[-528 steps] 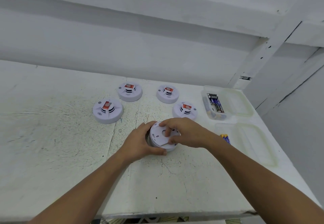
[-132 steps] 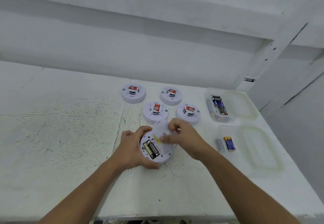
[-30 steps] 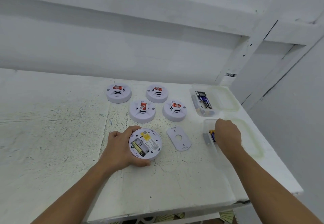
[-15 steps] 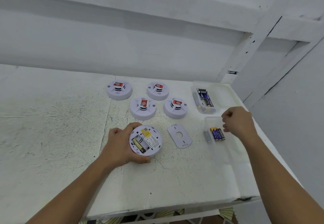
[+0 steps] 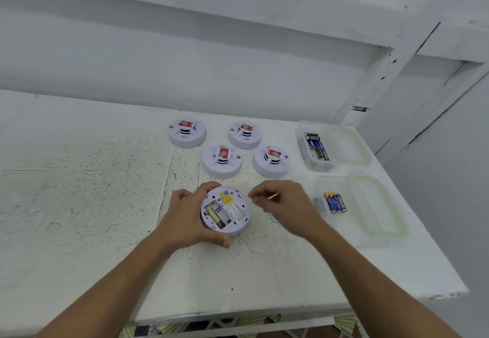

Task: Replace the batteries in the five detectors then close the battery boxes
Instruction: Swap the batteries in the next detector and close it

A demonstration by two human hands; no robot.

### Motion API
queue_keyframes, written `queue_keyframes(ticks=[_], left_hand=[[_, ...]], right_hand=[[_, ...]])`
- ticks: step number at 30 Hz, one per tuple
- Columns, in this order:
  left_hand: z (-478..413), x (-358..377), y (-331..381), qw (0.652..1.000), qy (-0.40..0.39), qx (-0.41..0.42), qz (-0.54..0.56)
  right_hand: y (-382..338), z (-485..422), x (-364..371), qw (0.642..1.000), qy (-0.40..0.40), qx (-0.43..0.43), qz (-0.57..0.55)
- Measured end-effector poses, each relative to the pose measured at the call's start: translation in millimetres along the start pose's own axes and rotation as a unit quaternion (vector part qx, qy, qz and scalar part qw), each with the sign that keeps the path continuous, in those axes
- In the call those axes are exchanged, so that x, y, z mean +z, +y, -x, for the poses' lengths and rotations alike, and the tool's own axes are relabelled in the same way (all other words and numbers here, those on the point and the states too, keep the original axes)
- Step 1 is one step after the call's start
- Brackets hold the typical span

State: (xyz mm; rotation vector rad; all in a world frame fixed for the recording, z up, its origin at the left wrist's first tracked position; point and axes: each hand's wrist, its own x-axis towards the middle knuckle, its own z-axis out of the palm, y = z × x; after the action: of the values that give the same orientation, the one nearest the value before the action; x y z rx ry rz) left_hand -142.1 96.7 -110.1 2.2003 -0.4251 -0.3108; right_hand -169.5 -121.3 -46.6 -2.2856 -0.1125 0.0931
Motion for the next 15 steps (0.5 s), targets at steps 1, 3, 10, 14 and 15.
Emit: queue_keyframes(ticks=[1, 3, 10, 14, 15], left_hand=[[0.3, -0.5, -0.1, 1.0, 0.001, 0.0, 0.002], [0.6, -1.0, -1.4, 1.0, -0.002, 0.005, 0.009], [2.1, -4.7, -4.1, 0.999, -0.01, 0.015, 0.04], [1.7, -6.0, -4.8, 0.999, -0.011, 0.012, 0.047], [1.5, -5.6, -4.4, 0.999, -0.014, 0.013, 0.047]], right_hand=[[-0.1, -1.2, 9.3, 0.999, -0.021, -0.024, 0.013], [-1.8, -4.7, 21.3, 0.994, -0.062, -0.078, 0.051], [-4.2, -20.7, 32.2, 0.912, -0.121, -0.29, 0.265], [-9.5, -25.6, 30.1, 0.866, -0.141, -0.348, 0.33], [-10.6, -27.3, 30.3, 0.852, -0.152, -0.362, 0.347]])
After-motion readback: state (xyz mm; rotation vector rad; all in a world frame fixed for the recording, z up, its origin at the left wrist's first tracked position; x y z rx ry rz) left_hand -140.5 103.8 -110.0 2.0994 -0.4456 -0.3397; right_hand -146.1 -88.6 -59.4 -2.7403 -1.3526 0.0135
